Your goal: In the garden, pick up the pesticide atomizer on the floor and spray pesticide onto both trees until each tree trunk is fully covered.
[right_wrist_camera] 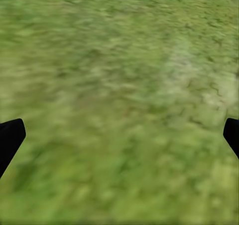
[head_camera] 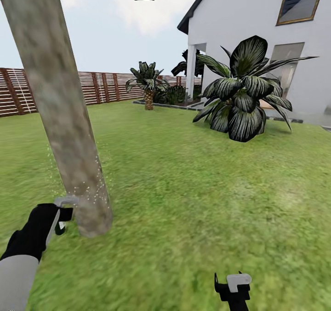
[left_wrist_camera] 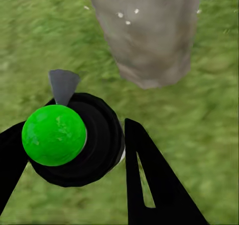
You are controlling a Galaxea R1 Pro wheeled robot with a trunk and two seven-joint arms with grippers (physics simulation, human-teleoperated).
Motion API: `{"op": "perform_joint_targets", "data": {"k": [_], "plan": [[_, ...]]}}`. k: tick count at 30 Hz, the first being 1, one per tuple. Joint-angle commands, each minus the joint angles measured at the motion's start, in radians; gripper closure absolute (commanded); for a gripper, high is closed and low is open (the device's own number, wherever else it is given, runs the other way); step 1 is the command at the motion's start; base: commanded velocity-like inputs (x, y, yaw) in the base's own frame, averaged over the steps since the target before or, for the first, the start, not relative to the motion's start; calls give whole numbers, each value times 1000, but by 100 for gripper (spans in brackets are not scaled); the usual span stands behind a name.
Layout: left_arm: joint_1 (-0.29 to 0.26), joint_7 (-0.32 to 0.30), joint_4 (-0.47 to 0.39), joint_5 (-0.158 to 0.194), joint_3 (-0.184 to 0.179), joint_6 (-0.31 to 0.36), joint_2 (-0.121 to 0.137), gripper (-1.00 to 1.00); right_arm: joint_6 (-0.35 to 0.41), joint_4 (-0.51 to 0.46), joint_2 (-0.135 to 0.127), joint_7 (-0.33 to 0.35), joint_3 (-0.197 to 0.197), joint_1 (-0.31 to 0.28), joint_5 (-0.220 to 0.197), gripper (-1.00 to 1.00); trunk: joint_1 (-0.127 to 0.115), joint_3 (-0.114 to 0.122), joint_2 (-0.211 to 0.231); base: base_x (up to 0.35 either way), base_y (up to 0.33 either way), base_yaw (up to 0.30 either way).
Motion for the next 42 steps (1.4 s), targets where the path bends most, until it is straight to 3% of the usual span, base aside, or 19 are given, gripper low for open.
{"op": "perform_joint_targets", "data": {"k": [1,2,5,8,10,12,15,17,19,21,22,25,35,42], "plan": [[-2,-29,1,11,1,6,26,100,1,1,0,-10,0,-1,10,-100,0,-1,0,0,0,0],[-1,-54,0,15,0,6,42,100,1,1,0,-10,0,-1,10,-100,0,-1,0,0,0,0],[0,-70,-9,17,-9,7,38,100,1,1,0,-10,0,-1,10,-100,0,-1,0,0,0,0],[-7,-73,-25,16,-21,21,-15,100,1,1,0,-10,0,-1,10,-100,0,-1,0,0,0,0],[-8,-72,-65,14,-36,60,-24,100,1,1,0,-10,0,-1,10,-100,0,-1,0,0,0,0],[-13,-72,-93,10,-38,85,-8,100,1,1,0,-10,0,-1,11,-100,0,-1,0,0,0,0],[-26,-78,-94,18,-32,94,74,100,1,1,0,-10,0,-1,10,-100,0,-1,0,0,0,0],[-23,-83,-91,22,-32,95,104,100,1,1,0,-10,0,-1,10,-100,0,-1,0,0,0,0],[-21,-84,-99,21,-39,96,103,100,1,1,0,-10,0,-1,11,-100,0,-1,0,0,0,0],[-25,-85,-104,21,-42,97,84,100,1,1,0,-10,0,-1,11,-100,0,-1,0,0,0,0],[-29,-88,-107,21,-44,98,56,100,1,1,0,-10,0,-1,11,-100,0,-1,0,0,0,0],[-40,-90,-126,21,-44,124,38,100,1,1,0,-10,0,-1,11,-100,0,-1,0,0,0,0],[-50,-92,-146,17,-31,155,97,100,1,1,0,-9,0,-1,11,-100,0,-1,0,0,0,0],[-42,-88,-194,17,-42,155,93,100,1,1,0,-10,0,-1,11,-100,0,-1,0,0,-1,70]]}}
